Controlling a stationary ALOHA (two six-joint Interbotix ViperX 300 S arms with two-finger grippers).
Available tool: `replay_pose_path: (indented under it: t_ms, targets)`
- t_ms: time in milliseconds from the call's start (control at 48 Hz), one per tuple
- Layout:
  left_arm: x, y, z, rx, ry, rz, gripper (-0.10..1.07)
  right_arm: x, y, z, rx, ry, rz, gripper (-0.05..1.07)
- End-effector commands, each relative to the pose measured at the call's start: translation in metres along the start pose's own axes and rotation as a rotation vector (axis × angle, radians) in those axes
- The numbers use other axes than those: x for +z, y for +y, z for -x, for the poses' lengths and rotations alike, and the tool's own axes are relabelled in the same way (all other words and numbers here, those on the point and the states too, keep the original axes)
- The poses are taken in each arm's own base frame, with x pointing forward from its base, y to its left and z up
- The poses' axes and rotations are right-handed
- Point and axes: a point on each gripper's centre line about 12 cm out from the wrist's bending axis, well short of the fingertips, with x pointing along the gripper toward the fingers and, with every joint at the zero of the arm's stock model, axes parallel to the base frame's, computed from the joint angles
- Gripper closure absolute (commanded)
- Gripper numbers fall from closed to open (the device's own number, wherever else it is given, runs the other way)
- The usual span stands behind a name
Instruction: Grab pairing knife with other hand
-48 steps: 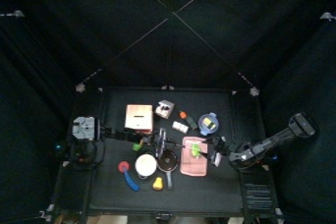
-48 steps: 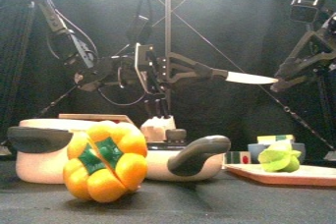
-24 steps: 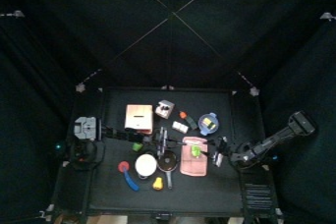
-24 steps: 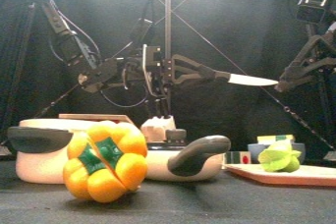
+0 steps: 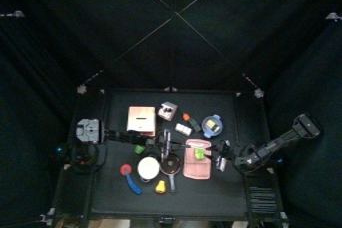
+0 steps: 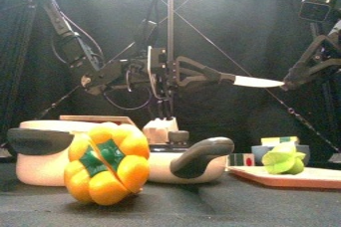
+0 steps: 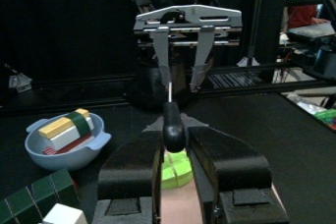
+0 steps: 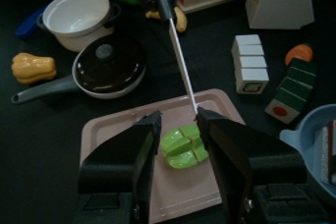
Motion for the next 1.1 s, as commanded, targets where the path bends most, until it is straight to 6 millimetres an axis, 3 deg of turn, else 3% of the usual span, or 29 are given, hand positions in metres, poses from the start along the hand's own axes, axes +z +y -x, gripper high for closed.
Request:
replay_pose_path:
  t_ms: [0, 333, 667, 1083]
  targets:
    - [0.011, 0.001, -0.005, -0.001, -0.044, -0.008, 0.41, 0.012, 0.002, -0.001, 0.006, -0.026, -0.014, 0.28]
    - [0.012, -0.004, -0.006, -0.019, -0.046, -0.012, 0.41, 0.013, -0.007, -0.008, 0.005, -0.006, -0.046, 0.30]
    - [0.010, -0.005, -0.006, -0.028, -0.044, -0.016, 0.41, 0.012, -0.010, -0.012, 0.033, 0.016, -0.056, 0.43]
    - [-0.002, -0.006, -0.008, -0.038, -0.022, -0.012, 0.41, 0.004, -0.021, -0.018, 0.054, 0.088, -0.030, 0.44]
